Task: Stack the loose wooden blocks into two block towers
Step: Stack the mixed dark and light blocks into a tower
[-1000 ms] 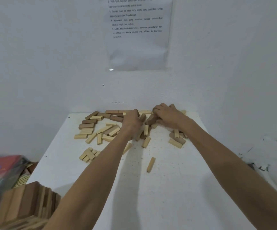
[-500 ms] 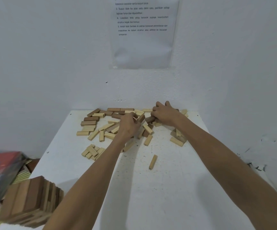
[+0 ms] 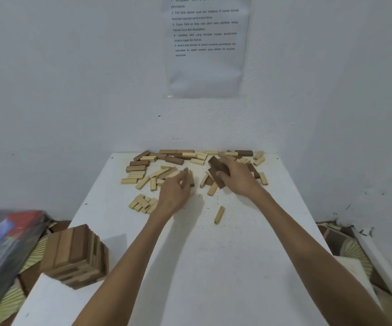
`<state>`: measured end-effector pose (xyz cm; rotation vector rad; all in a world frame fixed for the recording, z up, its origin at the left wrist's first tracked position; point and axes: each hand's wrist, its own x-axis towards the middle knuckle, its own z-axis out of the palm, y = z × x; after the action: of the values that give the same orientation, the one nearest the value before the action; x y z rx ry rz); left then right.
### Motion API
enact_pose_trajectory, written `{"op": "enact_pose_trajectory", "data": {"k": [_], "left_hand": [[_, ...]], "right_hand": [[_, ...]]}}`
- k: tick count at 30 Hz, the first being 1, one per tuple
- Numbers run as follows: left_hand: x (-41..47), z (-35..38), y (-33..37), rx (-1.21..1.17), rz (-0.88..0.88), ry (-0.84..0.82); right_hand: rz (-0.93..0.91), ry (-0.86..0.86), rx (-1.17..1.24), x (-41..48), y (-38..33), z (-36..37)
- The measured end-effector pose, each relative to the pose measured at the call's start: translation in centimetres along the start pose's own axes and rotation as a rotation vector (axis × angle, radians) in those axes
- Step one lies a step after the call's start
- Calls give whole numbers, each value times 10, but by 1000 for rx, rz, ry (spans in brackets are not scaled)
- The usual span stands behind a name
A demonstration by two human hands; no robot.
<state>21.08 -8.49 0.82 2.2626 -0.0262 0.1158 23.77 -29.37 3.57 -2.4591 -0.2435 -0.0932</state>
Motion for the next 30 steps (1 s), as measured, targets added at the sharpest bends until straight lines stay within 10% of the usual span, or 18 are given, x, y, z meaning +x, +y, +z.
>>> {"op": "enact_pose_trajectory", "data": {"k": [11, 19, 30], "left_hand": [[-129, -20, -21, 85, -100, -237], [-166, -38, -40, 346, 28, -285], [-190, -11, -32, 510, 132, -223]], "right_hand": [[241, -223, 189, -142, -40, 51], [278, -100, -112, -187, -46, 61], [1, -404, -138, -188, -23, 30]]}}
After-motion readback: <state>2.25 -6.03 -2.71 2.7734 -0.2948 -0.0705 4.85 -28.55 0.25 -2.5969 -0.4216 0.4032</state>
